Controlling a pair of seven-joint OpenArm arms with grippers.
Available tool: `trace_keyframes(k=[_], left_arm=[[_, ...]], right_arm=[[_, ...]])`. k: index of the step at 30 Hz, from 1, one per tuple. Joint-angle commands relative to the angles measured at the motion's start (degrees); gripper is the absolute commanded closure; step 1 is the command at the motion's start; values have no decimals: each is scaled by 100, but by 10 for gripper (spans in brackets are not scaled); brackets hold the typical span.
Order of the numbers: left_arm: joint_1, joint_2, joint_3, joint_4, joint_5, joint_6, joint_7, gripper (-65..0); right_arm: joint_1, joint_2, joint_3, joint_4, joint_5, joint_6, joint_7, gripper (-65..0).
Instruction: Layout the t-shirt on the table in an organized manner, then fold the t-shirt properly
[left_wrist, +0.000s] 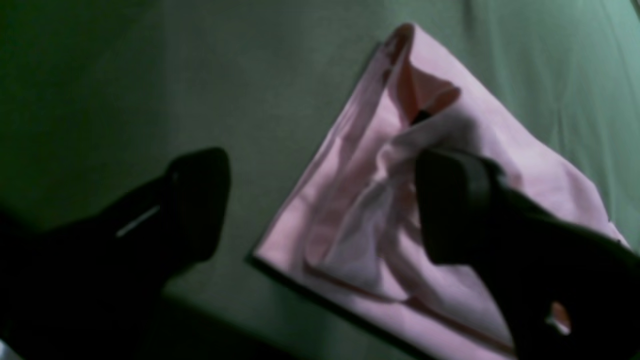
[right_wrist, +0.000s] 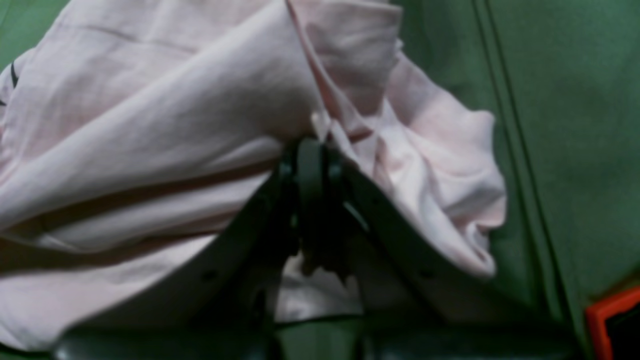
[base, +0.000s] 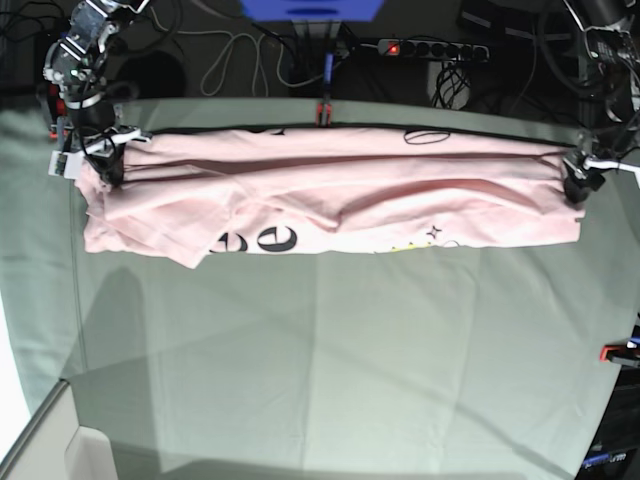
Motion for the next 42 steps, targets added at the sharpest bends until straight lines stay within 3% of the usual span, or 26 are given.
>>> trace_keyframes(k=[1,7,14,16,19,25,29,35,42], left_arm=[[-13,-61,-8,30,48,71,90,-507],[-154,0,608,-23,48,71,46,-277],[-154,0,880,-5,57,71,46,-233],[-145,0,863,39,39,71,55,-163],[-145,-35,854,39,4,71,46,0],[-127,18,889,821,13,71,81,0],[128,414,1267,1981,48,71,90,0],[506,695,2594,3045,57,88,90,0],[286,712,4546,2896,171,123,29,0]], right_arm=[[-2,27,3,69,46,-25,99,0],[-2,18,3,69,46,-25,99,0],[-2,18,3,113,46,-25,99,0],[-2,18,3,113,46,-25,99,0],[-2,18,3,113,46,-25,99,0],[-2,18,-6,113,46,-25,99,0],[-2,18,-6,113,46,-25,99,0],[-2,18,-6,113,46,-25,99,0],[-2,18,-6,122,46,-25,99,0]])
